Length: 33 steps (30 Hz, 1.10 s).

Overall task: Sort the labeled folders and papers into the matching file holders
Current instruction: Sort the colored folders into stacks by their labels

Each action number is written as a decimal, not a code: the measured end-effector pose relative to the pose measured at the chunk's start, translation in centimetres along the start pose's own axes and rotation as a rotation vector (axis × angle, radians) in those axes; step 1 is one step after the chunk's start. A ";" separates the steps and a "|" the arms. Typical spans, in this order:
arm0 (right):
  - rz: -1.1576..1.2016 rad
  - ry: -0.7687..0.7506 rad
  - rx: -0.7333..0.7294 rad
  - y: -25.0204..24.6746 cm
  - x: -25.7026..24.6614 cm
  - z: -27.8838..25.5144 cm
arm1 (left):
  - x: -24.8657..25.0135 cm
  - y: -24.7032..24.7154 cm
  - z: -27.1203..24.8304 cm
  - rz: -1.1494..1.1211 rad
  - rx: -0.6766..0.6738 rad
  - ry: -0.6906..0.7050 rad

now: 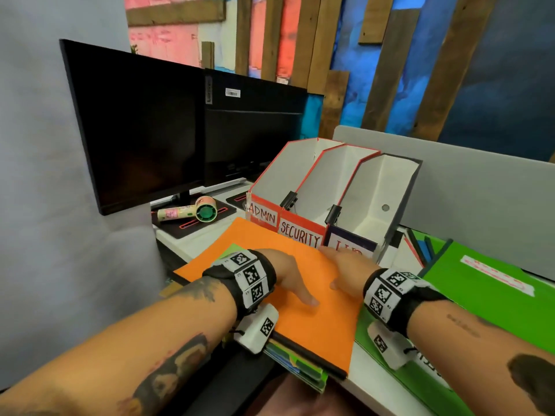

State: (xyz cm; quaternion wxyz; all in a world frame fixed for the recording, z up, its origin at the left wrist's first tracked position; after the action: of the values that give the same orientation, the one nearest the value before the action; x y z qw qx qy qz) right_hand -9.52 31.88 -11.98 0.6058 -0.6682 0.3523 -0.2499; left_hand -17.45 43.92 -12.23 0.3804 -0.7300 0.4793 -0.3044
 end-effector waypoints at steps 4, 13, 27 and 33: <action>-0.135 -0.061 0.146 -0.5 -3.0 -1.0 | -0.3 0.6 0.4 0.030 -0.069 -0.043; 0.173 -0.214 -0.353 7.0 -10.1 -6.4 | 0.5 -2.5 0.2 0.170 0.063 0.051; 0.497 -0.259 0.042 4.7 -4.7 -12.1 | 14.6 -0.4 -2.6 -0.141 0.008 0.410; 0.441 0.210 0.025 6.2 7.8 -20.5 | 20.2 4.6 -7.4 0.259 -0.037 0.616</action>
State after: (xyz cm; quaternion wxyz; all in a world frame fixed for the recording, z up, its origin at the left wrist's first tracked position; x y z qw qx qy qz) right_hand -21.30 12.76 -15.96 0.6140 -0.5380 0.5475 -0.1838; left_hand -18.44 21.99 -10.60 0.2398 -0.5436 0.6660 -0.4510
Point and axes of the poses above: each hand's wrist, its own z-axis towards the middle knuckle, its own y-axis out of the palm, x = y × z, the point moved 10 cm from there along z, towards the middle knuckle, and after that the axes turned 9 degrees about -y, right-handed, at the moved point
